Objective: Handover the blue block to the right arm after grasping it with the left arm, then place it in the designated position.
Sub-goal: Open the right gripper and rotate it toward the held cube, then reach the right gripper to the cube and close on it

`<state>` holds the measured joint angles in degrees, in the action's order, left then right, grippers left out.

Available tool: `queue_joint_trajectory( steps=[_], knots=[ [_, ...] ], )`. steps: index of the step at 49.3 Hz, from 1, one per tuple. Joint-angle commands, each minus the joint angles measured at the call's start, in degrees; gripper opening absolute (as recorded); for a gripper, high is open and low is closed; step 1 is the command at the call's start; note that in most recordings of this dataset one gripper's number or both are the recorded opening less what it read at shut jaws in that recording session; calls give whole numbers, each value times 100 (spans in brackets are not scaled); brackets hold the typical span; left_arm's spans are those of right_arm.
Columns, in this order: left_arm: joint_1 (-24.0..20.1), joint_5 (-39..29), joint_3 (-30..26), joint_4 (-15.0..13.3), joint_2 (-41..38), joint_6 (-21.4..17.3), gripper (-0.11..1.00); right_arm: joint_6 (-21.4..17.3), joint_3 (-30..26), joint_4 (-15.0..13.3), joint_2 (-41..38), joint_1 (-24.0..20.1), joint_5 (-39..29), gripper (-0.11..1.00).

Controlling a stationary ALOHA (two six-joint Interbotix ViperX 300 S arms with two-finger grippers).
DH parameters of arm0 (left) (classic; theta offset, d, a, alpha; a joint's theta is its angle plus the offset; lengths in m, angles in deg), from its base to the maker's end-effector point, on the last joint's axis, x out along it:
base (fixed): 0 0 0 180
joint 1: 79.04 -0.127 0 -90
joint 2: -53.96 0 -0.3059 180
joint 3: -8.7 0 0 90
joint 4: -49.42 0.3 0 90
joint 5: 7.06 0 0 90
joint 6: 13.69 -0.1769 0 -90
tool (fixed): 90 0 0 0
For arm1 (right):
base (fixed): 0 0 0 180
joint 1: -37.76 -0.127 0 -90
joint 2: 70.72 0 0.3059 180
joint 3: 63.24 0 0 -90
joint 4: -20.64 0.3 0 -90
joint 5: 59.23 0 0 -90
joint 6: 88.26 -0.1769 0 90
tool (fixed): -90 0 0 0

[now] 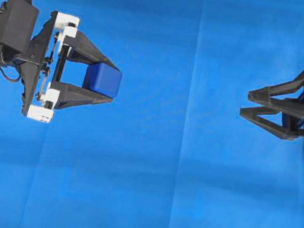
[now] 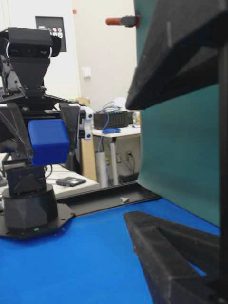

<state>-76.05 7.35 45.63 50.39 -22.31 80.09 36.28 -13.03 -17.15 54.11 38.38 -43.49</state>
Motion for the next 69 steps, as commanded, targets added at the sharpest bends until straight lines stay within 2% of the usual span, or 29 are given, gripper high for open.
queue_joint_trajectory(
  steps=[1,21,47,57,69],
  knots=[
    [-26,62,-62,-9,97,9,48,-9,-246,0,-185,-9,123,95],
    [-26,62,-70,-9,97,18,48,-9,-1195,9,-1468,-9,211,96],
    [-26,35,-62,-18,97,18,48,-18,-2971,9,-3437,-9,255,96],
    [-26,35,-70,-18,88,18,48,-26,-3577,9,-3964,-9,44,96],
    [-26,35,-70,-18,88,18,48,-35,-4025,9,-4368,-9,-149,96]
  ],
)
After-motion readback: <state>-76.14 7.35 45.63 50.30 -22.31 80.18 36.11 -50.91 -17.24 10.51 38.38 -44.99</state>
